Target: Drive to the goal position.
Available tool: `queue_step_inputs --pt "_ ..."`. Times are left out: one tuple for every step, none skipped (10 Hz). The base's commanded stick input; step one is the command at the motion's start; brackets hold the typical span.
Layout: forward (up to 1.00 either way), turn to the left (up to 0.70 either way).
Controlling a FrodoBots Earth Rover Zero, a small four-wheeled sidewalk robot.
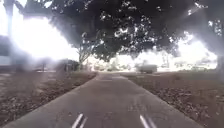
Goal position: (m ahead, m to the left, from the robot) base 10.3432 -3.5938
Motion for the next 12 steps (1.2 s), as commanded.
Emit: queue_step_inputs --pt "0.70 0.00" --pt "0.70 0.00" --pt "0.70 0.11" --pt "0.70 0.05" --pt "0.70 0.00" --pt "0.70 0.00" --pt "0.70 0.00" --pt "0.70 0.28" --pt "0.70 0.21" --pt "0.70 0.00" --pt "0.70 0.00" --pt "0.70 0.00"
